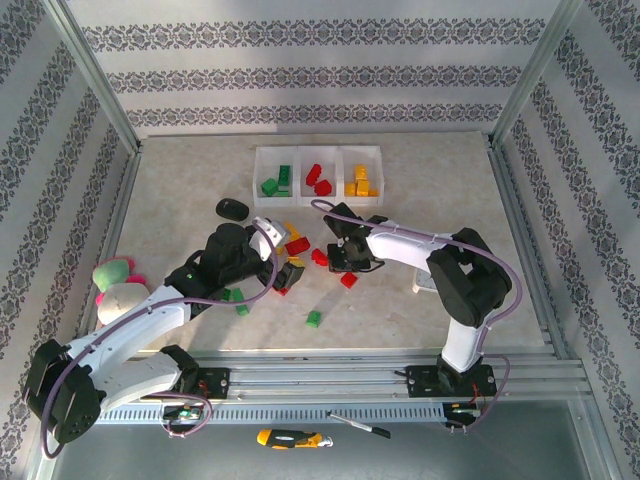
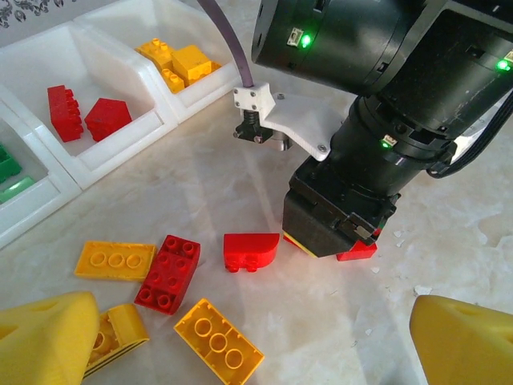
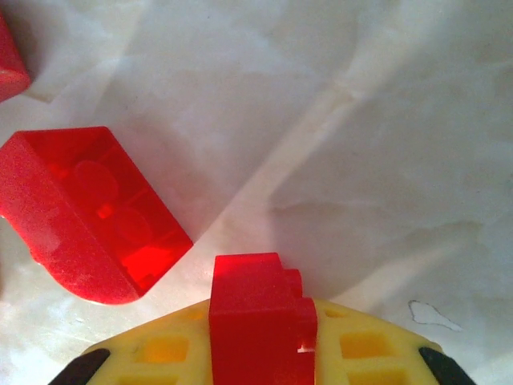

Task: Sort the legos into containers by color
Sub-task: Pick up the lego from the center of the table, then place the lego in the container.

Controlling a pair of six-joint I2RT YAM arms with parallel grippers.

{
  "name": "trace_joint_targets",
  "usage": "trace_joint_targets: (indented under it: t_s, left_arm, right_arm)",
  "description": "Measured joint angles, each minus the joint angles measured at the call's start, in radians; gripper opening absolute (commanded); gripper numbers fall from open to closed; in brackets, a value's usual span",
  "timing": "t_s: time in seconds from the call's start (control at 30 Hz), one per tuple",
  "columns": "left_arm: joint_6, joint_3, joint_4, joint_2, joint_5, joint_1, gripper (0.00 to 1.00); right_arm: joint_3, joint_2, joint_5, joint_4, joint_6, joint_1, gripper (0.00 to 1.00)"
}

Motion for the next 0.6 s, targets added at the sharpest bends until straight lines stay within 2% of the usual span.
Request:
trace_joint_targets:
  t_s: [0.23, 0.37, 0.5, 0.6]
  left_arm:
    - [-0.001, -0.009, 0.001, 0.001, -0.022, 0.0, 0.99]
    - [-0.008, -0.029, 0.009, -0.003, -0.029, 0.0, 0.99]
    - [-0.018, -0.06, 0.024, -0.006, -0.049, 0.0, 0.99]
    - [-0.032, -0.076, 0.032, -0.006, -0.072, 0.0, 0.99]
  right_arm:
    - [0.028, -0.079, 0.024, -0.052, -0.03, -0.012, 0.2]
    - [0.108, -0.101, 0.039, -0.048, -0.05, -0.038, 0.2]
    - [0.246, -0.05, 0.055, -0.04, -0.084, -0.073, 0.2]
    - [0.388, 0.045, 0.073, -0.028, -0.113, -0.092, 0.2]
